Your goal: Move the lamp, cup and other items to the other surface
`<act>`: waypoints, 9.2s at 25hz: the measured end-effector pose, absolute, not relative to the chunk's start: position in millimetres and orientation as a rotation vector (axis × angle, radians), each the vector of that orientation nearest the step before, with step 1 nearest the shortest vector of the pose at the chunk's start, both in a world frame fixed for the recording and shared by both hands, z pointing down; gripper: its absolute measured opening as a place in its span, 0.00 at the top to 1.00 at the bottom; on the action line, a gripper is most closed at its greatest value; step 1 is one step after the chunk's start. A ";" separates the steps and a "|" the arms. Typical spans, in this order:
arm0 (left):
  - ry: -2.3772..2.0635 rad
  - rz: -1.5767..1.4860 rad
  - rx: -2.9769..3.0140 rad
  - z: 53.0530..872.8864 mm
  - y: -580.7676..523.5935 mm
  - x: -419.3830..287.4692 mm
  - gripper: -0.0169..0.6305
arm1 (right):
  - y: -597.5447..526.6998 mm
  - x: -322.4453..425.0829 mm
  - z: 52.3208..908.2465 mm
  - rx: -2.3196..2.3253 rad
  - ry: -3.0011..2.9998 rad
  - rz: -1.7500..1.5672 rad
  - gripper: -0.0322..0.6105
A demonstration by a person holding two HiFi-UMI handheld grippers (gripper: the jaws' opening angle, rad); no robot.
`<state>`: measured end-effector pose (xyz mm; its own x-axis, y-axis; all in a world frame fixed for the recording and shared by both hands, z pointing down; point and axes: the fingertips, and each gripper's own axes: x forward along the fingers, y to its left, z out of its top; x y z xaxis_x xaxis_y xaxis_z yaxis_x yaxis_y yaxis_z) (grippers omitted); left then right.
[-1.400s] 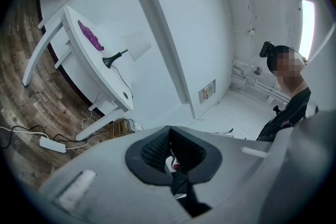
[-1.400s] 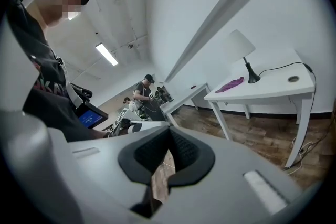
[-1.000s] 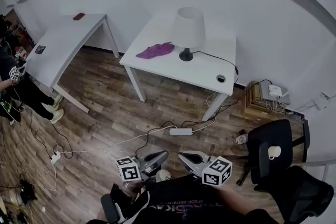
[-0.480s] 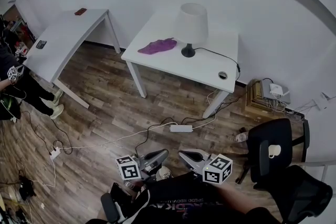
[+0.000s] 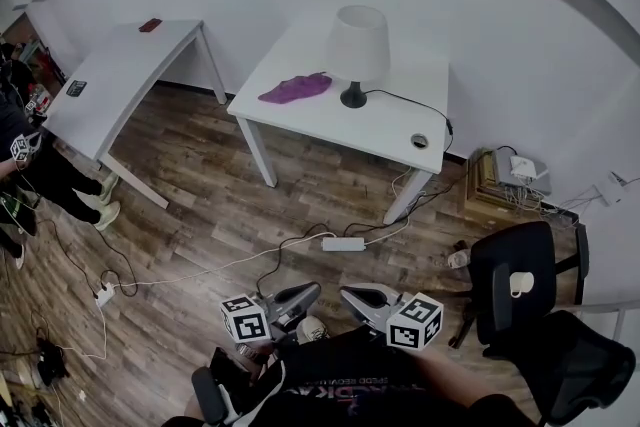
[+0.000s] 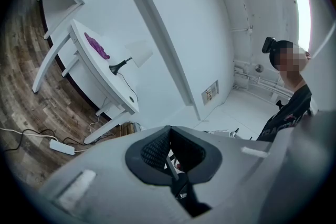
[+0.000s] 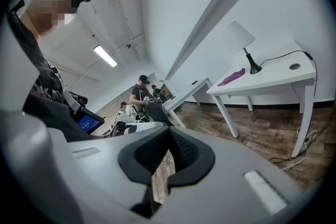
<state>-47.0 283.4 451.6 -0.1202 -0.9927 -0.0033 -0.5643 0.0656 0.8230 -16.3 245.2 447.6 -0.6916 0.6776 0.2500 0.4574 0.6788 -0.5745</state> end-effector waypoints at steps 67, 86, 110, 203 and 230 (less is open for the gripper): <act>-2.222 -0.997 1.188 449.8 392.9 -162.4 0.98 | 236.2 -248.1 423.1 -0.943 -2.506 0.622 0.91; -2.314 -1.066 0.925 464.7 387.8 -243.9 0.97 | 176.8 -448.1 461.3 -0.767 -2.619 0.199 0.72; -2.334 -1.191 0.559 493.6 409.7 -253.0 0.98 | 139.8 -693.1 612.0 -0.432 -2.407 0.003 0.55; -2.171 -1.032 1.161 461.0 427.2 -107.9 0.97 | 191.2 -229.9 437.5 -0.561 -2.684 0.467 0.87; -1.747 -0.871 1.566 456.8 197.7 -81.7 0.98 | 31.2 -78.4 407.0 -0.276 -2.798 0.479 0.87</act>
